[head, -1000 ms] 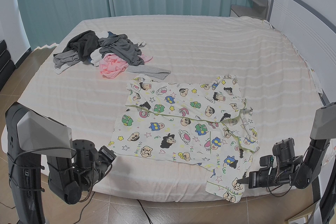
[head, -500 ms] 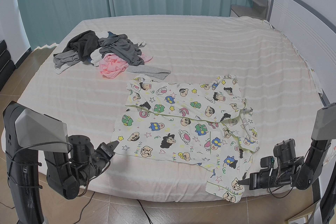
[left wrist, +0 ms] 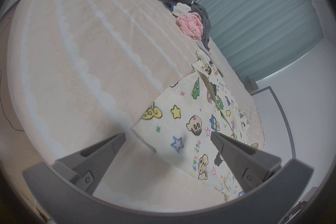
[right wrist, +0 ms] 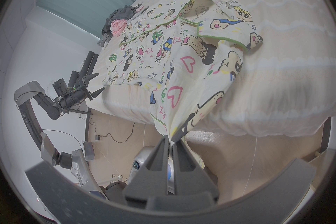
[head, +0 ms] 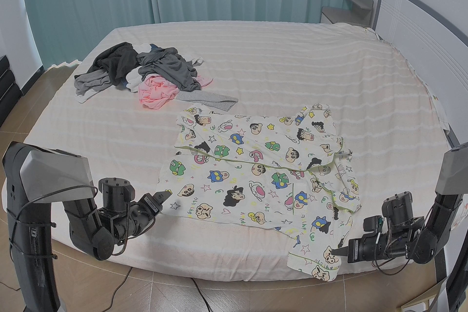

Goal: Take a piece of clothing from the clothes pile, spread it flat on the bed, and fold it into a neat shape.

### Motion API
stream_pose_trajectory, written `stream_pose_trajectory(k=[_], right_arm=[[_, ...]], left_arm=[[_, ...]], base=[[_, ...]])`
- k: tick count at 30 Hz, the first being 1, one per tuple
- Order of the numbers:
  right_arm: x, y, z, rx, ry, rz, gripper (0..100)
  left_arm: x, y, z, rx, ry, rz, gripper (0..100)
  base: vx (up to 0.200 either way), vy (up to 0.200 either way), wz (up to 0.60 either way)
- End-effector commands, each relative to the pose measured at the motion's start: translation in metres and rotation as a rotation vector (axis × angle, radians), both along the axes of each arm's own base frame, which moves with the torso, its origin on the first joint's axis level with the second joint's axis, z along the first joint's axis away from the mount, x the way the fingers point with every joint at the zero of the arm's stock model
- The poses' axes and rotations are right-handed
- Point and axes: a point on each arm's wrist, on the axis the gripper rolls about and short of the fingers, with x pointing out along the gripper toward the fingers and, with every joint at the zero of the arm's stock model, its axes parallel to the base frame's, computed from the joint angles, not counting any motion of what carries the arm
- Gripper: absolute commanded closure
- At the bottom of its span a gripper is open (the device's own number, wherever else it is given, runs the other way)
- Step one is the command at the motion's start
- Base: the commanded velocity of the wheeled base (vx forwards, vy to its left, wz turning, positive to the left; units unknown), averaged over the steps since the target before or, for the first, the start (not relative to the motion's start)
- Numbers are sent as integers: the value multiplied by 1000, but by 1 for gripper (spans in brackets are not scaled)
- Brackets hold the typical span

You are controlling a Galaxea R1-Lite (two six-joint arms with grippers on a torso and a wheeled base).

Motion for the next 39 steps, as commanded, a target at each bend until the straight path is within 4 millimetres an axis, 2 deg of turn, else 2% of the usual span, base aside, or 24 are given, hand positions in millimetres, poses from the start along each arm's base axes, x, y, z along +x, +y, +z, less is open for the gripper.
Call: stream_pose_trajectory(k=[1,9,10,17,25,31,37,38,39], right_arm=[[1,1,2,3,-11,2,100],[2,1,2,4,-12,0,100],[2,1,2,4,-17,-1,100],[3,1,2,7,-14,-5,100],[3,0,3,8,-17,-6,100],[4,0,3,9,-20,-9,100],[4,2,4,9,-23,-4,100],[5,2,4,9,-27,-2,100],[5,1,4,10,-27,-5,100]], left_arm=[[14,-1,-1,-8,-18,-2,0],[27,-3,-3,-6,-16,0,0],[34,-4,-4,-4,-2,0,0],[28,-5,-8,23,55,-7,0],[43,-7,-1,46,-8,30,0],[44,-13,0,43,-16,16,0],[48,-21,-11,51,12,-4,0],[49,-22,-11,53,19,-6,100],[49,-22,-11,54,24,-6,100]], base=[[0,0,0],[0,0,0],[0,0,0],[0,0,0],[0,0,0],[0,0,0],[0,0,0],[0,0,0],[0,0,0]])
